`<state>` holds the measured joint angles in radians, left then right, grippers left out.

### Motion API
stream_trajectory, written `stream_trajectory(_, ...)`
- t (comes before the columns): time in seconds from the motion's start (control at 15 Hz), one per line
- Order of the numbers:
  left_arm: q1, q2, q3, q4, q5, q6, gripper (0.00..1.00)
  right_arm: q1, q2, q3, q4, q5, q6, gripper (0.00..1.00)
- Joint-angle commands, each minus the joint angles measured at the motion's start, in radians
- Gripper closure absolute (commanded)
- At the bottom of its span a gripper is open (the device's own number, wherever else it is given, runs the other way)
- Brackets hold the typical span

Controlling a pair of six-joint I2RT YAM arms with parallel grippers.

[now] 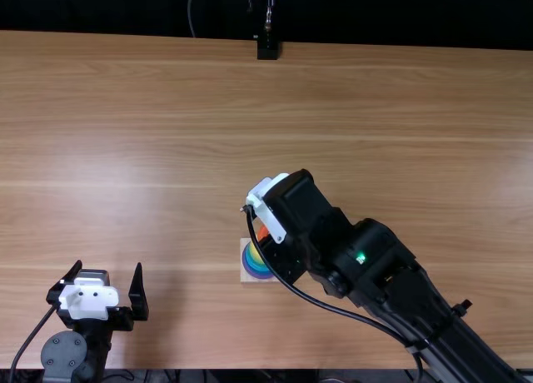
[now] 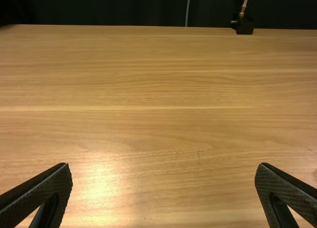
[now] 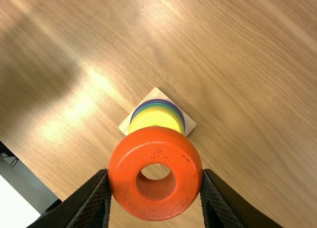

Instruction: Build the Hanoi tower: stack the rings onto the peg from bottom to top in this color order: purple, dark blue, light blue, dark green, light green, yellow, orange.

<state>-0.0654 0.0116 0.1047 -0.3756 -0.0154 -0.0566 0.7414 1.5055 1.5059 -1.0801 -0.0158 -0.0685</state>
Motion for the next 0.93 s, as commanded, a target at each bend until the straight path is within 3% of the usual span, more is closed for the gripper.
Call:
stream_trajectory(0.0,0.003,-0.012,-0.105,-0.083,0.004,0.003,0.00,0.019,0.025,0.033,0.002,-0.008,0.008,1.00)
stream_trajectory(0.87,0.004,-0.012,-0.105,-0.085,0.004,0.003,0.00,0.018,0.044,0.017,0.024,-0.006,0.004,1.00)
